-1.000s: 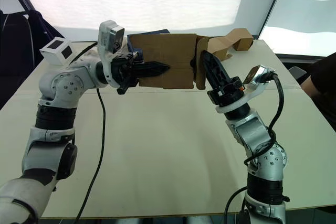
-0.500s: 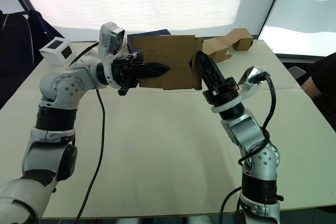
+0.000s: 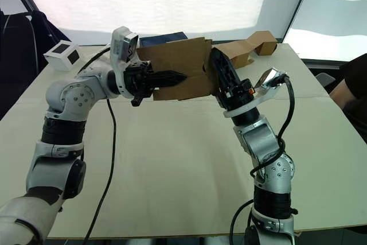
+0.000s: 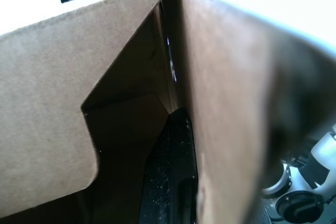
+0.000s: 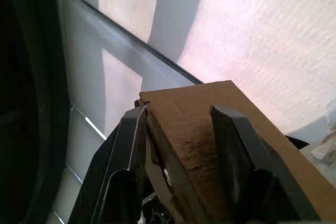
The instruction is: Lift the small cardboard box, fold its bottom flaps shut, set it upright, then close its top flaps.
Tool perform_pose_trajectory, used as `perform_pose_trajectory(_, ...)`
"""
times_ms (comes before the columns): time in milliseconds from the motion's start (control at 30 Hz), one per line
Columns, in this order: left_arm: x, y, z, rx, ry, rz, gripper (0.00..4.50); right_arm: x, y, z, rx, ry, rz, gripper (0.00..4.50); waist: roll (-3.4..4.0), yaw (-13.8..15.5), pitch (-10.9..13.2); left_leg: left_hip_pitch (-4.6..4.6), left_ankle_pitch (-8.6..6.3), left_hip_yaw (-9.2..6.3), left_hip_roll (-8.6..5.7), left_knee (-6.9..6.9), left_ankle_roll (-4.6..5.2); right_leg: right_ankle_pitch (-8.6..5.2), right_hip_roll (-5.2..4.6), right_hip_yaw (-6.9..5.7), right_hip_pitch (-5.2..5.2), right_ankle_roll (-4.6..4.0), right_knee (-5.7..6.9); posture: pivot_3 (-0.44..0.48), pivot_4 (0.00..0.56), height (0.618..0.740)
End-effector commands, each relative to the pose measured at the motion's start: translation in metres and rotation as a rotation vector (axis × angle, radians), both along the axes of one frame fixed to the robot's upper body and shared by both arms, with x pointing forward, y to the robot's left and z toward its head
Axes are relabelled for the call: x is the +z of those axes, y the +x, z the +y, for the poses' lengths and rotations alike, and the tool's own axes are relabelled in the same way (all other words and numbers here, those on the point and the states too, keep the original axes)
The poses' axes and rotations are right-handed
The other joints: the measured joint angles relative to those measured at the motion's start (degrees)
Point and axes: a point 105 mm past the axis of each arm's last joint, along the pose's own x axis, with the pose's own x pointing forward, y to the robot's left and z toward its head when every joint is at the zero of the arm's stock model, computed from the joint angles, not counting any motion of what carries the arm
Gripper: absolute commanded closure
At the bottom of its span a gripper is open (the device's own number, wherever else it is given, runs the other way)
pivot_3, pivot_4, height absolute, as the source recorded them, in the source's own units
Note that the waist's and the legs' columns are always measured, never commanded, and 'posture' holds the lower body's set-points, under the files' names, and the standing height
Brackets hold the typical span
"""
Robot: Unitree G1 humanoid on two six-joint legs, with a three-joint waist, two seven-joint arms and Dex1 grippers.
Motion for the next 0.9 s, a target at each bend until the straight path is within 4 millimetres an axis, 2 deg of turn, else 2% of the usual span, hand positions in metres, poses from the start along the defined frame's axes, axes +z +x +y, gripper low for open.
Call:
perform_pose_trajectory(33, 0.011, -0.004, -0.001, -0.007, -0.022, -0.056, 4.5, -0.002, -0.016, 0.02, 0.067, -0.107, -0.045, 2.57, 0.0, -0.01, 0.0, 0.0, 0.0, 0.0, 0.0, 0.0, 0.0, 0.0, 0.0, 0.0, 0.0, 0.0, 0.0, 0.0, 0.15, 0.74)
perform_pose_trajectory(200, 0.01, -0.005, 0.001, -0.018, 0.0, -0.061, 4.5, -0.01, -0.018, 0.01, 0.031, -0.177, -0.043, 2.57, 0.0, 0.0, 0.0, 0.0, 0.0, 0.0, 0.0, 0.0, 0.0, 0.0, 0.01, 0.0, 0.0, 0.0, 0.0, 0.0, 0.15, 0.74)
perform_pose_trajectory(533, 0.015, -0.007, 0.008, -0.046, 0.024, -0.067, 4.5, -0.007, -0.017, -0.018, -0.033, -0.203, -0.051, 2.57, 0.0, 0.05, 0.0, 0.0, 0.0, 0.01, -0.02, 0.0, 0.0, 0.0, 0.06, -0.01, 0.0, 0.0, -0.01, 0.0, 0.15, 0.74)
perform_pose_trajectory(900, 0.019, -0.007, 0.007, -0.059, 0.017, -0.071, 4.5, -0.021, -0.031, -0.014, 0.034, -0.253, -0.015, 2.57, 0.0, 0.02, 0.0, -0.01, 0.0, 0.0, 0.0, 0.0, 0.01, 0.0, 0.06, -0.01, 0.0, 0.0, -0.02, 0.0, 0.15, 0.74)
